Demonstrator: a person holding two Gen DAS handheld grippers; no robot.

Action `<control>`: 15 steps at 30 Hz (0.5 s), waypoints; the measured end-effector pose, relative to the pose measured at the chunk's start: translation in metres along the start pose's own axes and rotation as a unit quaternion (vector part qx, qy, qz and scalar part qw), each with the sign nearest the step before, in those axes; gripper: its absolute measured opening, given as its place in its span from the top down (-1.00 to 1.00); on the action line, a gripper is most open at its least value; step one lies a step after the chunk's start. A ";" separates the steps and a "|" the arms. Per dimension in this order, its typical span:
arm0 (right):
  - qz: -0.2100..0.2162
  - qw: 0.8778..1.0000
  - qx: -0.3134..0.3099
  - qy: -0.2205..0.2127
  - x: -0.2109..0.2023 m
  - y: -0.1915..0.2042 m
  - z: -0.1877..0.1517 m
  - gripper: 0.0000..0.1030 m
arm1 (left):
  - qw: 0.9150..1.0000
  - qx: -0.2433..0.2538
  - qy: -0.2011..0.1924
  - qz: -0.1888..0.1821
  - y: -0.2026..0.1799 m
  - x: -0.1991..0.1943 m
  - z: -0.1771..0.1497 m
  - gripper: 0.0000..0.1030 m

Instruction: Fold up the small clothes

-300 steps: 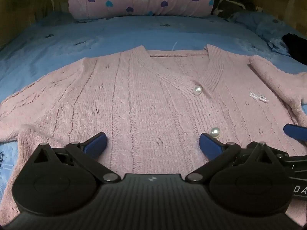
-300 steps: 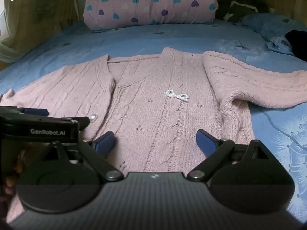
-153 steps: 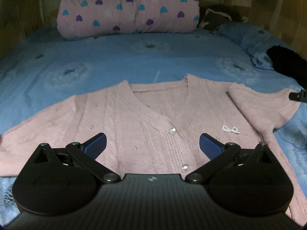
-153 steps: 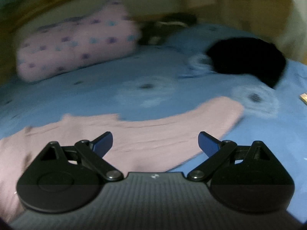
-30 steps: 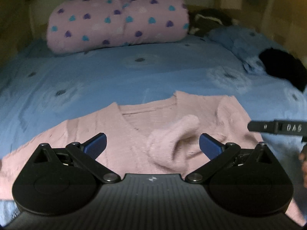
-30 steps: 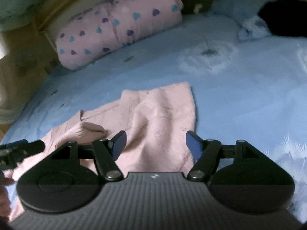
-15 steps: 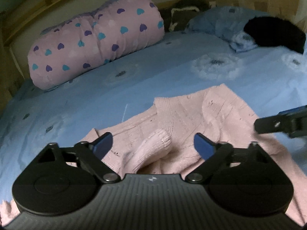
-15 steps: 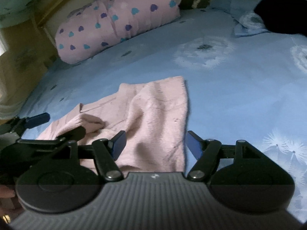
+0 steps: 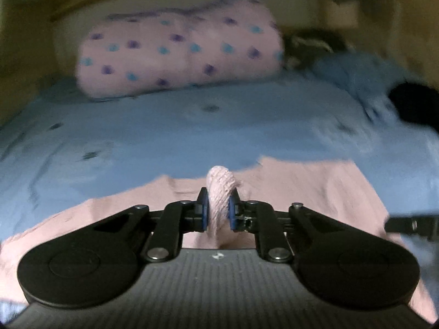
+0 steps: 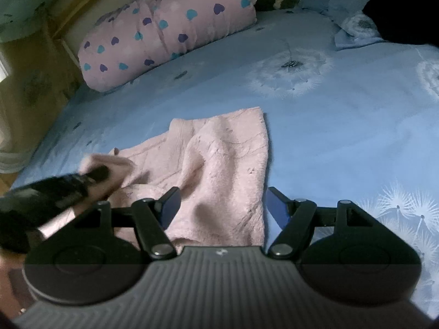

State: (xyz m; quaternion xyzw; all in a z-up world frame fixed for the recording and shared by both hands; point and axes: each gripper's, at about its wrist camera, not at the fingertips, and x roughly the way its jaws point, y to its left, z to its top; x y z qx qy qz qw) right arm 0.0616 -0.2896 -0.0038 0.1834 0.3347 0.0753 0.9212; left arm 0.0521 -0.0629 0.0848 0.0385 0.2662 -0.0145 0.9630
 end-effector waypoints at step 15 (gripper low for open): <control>-0.025 0.999 -0.017 0.034 0.017 0.007 -0.008 -0.38 | 0.983 -0.148 0.068 0.087 0.107 -0.009 -0.069 0.09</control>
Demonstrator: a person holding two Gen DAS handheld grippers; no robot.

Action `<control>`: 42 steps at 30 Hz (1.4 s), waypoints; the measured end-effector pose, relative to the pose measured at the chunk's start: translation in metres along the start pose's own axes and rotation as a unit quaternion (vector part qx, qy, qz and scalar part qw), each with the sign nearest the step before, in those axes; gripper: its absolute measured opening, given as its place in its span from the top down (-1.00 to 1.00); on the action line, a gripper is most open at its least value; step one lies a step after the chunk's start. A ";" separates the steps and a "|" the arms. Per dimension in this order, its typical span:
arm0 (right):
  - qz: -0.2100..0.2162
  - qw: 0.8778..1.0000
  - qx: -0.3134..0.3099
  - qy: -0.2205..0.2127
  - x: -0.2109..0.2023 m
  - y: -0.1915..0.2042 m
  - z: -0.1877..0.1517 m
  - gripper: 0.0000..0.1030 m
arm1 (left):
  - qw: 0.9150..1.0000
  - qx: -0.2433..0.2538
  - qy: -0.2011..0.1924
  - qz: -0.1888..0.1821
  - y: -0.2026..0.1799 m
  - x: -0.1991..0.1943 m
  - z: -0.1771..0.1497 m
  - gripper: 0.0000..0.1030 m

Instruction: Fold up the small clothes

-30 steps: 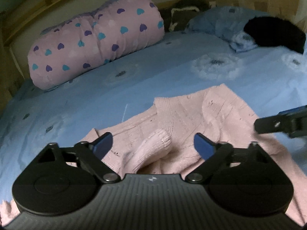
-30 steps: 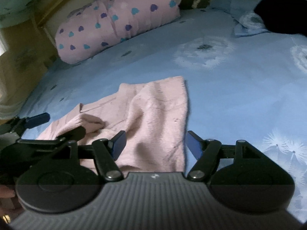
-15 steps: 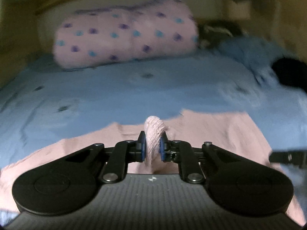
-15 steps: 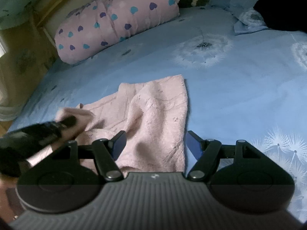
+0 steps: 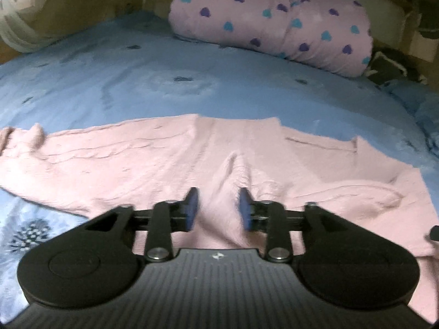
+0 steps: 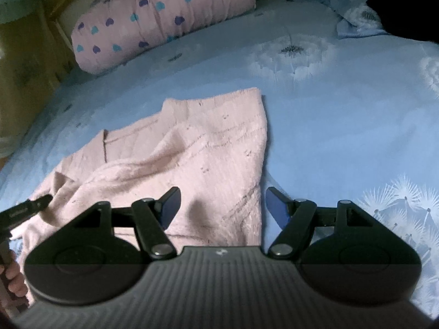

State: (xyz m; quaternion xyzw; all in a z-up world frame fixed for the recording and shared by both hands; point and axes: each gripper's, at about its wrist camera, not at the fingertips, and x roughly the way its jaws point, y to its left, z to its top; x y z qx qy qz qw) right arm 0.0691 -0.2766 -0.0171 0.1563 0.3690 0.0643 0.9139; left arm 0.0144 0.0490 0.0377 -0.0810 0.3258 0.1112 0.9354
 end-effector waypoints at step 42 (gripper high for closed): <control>-0.048 0.998 0.003 -0.038 0.012 -0.002 -0.008 -0.35 | 0.998 -0.012 -0.003 -0.060 0.025 0.067 0.021 0.73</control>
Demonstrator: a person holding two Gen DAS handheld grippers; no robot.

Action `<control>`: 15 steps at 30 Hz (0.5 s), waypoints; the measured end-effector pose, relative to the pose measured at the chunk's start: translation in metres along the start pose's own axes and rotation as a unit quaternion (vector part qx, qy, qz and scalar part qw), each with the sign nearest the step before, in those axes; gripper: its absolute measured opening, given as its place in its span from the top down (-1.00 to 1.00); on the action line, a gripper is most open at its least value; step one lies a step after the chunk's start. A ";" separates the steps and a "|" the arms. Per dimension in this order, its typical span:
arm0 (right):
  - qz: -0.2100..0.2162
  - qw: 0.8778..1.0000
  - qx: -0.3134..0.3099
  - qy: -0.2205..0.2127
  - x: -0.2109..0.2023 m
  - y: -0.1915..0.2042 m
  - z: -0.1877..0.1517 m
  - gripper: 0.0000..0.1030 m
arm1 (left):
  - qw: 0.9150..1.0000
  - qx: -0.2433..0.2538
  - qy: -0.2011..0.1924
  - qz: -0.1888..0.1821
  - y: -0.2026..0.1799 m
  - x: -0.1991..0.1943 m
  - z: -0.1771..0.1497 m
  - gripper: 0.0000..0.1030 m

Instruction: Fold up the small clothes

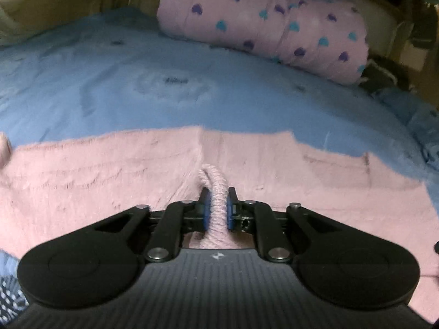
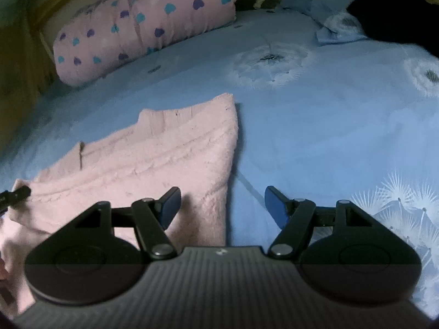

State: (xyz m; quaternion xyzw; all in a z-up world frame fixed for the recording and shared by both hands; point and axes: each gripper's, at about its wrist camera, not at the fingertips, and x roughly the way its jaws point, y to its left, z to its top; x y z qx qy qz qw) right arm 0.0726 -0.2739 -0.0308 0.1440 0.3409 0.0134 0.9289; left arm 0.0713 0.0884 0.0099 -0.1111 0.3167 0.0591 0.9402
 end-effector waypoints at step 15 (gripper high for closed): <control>-0.018 0.999 -0.039 0.006 0.002 0.008 -0.003 -0.33 | 1.000 0.007 0.001 -0.004 0.001 -0.011 0.003 -0.14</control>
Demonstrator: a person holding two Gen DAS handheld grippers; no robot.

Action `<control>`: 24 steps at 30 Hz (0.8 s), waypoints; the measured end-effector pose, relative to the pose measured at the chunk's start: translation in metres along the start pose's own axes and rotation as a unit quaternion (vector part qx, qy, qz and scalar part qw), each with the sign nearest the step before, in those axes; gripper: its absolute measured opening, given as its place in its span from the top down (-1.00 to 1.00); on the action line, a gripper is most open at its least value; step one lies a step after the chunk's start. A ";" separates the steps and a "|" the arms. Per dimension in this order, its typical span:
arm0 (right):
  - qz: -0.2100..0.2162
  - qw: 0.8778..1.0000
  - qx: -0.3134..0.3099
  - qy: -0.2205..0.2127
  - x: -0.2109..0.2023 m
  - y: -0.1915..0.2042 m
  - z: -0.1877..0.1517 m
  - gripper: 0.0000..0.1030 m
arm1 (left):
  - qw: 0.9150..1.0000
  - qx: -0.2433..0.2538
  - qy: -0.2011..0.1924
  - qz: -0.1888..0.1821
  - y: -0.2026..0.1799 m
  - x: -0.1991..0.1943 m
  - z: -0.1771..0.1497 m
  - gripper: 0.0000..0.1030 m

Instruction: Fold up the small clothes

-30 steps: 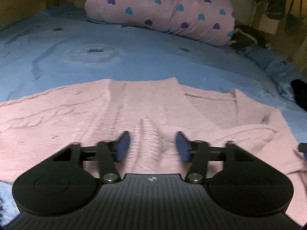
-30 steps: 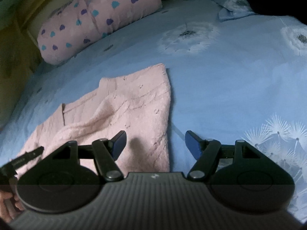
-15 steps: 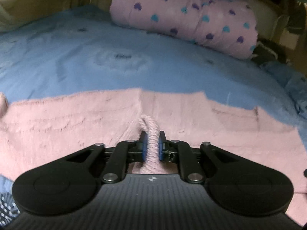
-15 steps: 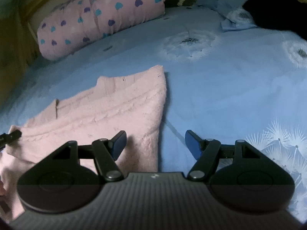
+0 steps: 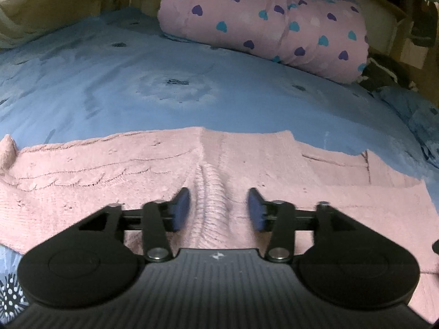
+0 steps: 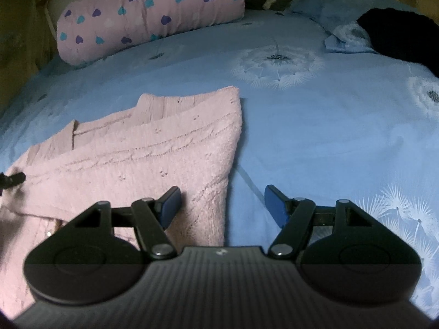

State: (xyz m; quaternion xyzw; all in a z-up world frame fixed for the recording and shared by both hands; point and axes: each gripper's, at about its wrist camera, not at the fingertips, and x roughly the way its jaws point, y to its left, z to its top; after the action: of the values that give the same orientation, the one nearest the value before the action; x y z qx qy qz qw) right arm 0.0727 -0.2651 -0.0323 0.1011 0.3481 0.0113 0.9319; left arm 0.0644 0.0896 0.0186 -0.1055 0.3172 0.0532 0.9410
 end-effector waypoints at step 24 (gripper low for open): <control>0.069 0.997 -0.009 -0.031 -0.038 -0.001 -0.005 -0.34 | 0.990 -0.030 0.005 0.136 0.096 -0.101 0.033 -0.52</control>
State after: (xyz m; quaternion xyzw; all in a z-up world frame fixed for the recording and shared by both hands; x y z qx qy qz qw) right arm 0.0405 -0.2682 -0.0114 0.1167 0.3112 0.0761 0.9401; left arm -0.0122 0.1868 0.0893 -0.0898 0.3311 0.1893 0.9200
